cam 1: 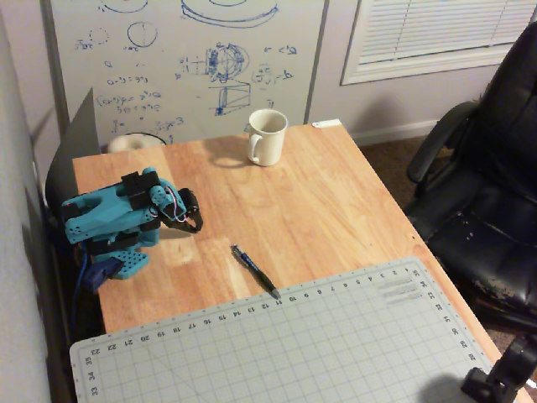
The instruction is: Touch the pen.
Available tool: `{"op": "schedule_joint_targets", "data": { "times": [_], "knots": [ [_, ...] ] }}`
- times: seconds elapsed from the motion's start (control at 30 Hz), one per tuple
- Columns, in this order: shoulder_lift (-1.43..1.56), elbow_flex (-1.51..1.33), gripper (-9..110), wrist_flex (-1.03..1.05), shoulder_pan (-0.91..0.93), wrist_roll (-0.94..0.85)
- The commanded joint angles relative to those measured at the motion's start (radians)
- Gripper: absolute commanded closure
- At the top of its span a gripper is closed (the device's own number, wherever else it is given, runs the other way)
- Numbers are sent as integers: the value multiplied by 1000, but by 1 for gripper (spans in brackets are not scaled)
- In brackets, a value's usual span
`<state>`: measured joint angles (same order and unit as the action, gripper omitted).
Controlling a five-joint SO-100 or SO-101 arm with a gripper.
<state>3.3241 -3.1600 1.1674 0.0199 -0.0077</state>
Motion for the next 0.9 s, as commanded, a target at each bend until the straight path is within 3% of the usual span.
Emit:
{"op": "schedule_joint_targets", "data": {
  "times": [0.0,0.87],
  "knots": [
    [31,23,101,0,-11,9],
    [31,40,101,-15,-17,-5]
  ]
}}
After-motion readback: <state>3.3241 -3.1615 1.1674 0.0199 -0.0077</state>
